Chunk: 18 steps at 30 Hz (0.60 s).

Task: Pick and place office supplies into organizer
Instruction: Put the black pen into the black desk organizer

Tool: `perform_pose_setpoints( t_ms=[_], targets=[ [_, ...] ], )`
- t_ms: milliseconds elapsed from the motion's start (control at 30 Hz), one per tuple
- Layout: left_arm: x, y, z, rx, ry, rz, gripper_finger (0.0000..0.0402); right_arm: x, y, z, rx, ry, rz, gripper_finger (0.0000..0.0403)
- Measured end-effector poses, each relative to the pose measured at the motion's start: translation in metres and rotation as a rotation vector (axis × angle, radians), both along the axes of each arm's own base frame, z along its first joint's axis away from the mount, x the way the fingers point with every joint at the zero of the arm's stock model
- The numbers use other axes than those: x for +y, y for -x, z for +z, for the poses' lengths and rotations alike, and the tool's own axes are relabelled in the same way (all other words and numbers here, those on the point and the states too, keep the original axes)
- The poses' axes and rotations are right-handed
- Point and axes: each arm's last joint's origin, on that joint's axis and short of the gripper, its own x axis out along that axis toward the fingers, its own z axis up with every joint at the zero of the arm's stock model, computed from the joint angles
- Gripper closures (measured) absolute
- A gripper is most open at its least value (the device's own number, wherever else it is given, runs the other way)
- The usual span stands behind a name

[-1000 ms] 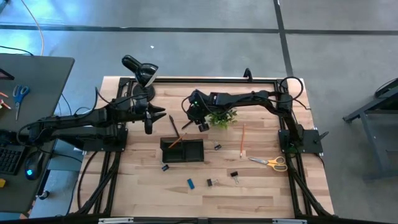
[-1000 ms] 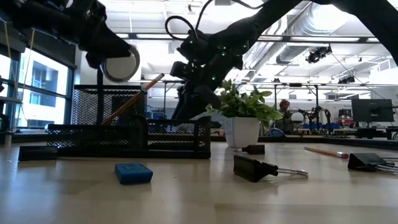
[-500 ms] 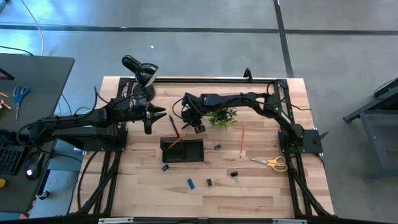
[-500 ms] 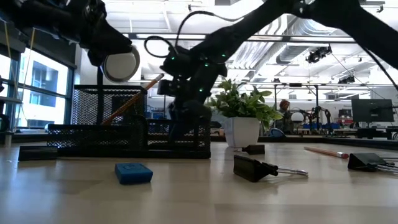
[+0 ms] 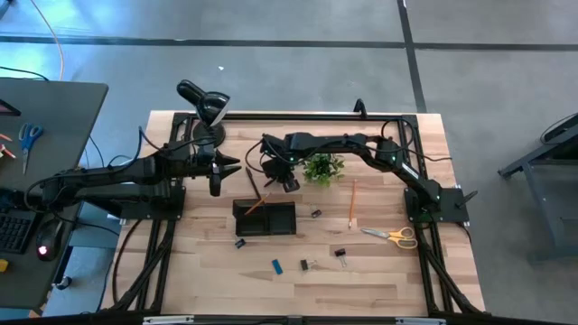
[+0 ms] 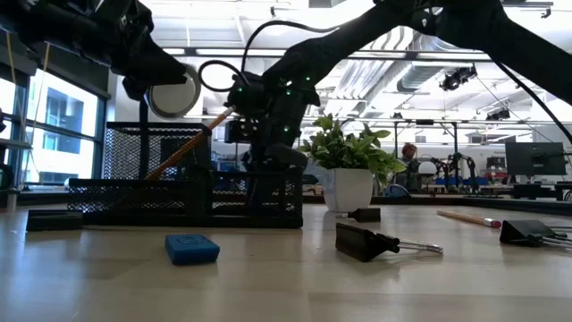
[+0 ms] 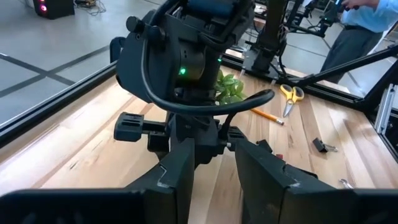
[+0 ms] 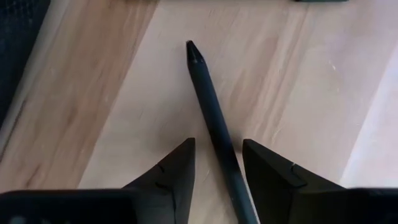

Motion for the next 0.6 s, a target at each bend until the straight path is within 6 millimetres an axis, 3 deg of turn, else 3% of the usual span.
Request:
perform_pose_setpoints(
  t_ms=[267, 433, 600],
  targets=[
    [0.0, 0.0, 0.0, -0.003, 0.006, 0.002, 0.0295, 0.002, 0.0, 0.0, 0.011, 0.052, 0.027, 0.0388],
    [0.0, 0.0, 0.0, -0.003, 0.006, 0.002, 0.0295, 0.003, 0.0, 0.0, 0.024, 0.094, 0.001, 0.0372],
    [0.0, 0.0, 0.001, -0.007, 0.005, 0.002, 0.0295, 0.008, 0.003, 0.014, 0.062, 0.254, 0.0, 0.0394]
  ],
)
